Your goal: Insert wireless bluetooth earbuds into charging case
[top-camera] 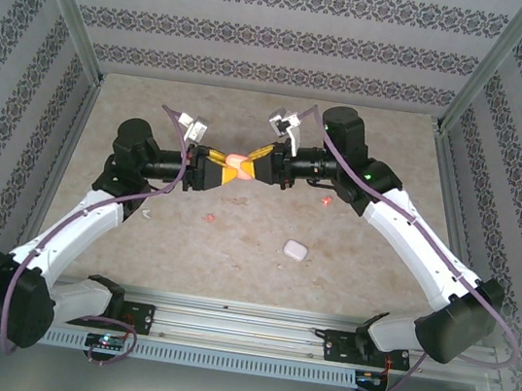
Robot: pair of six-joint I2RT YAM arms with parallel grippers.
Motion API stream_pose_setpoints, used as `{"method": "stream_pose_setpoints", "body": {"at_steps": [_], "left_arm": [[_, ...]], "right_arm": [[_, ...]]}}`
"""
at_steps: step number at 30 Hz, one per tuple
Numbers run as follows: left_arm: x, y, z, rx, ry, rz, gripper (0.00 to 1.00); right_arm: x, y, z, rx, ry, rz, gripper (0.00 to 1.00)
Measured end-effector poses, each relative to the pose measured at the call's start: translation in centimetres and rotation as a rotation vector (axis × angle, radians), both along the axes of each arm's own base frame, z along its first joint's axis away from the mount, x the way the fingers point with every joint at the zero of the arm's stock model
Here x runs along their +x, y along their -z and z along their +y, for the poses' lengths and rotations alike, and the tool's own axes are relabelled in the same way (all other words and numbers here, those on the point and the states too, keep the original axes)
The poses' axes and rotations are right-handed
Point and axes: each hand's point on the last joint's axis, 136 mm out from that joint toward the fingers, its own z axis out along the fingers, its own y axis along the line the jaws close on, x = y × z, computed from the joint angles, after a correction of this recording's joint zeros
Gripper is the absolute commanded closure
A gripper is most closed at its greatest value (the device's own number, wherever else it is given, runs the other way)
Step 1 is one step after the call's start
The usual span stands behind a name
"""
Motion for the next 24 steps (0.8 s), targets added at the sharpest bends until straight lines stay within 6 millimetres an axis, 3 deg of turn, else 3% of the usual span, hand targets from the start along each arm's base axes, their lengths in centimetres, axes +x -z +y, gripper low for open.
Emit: {"method": "stream_pose_setpoints", "body": {"at_steps": [8,12,17,24], "left_arm": [[0.4,-0.5,-0.1,-0.024,0.005,-0.001,0.69],[0.4,-0.2,-0.1,-0.015,0.003,-0.005,0.57],[0.0,0.2,0.0,0.007,-0.001,0.001,0.54],[-0.1,0.6,0.1,0.020,-0.004,0.003,0.72]], "right_arm": [[0.1,0.4,0.2,-0.006,0.000,0.010,0.91],[0.2,0.4,0.2,-0.006,0.002,0.014,0.91],[0.2,0.4,0.2,-0.006,0.004,0.019,0.91],[0.3,0.3,0.2,-0.002,0.008,0.022,0.91]]}}
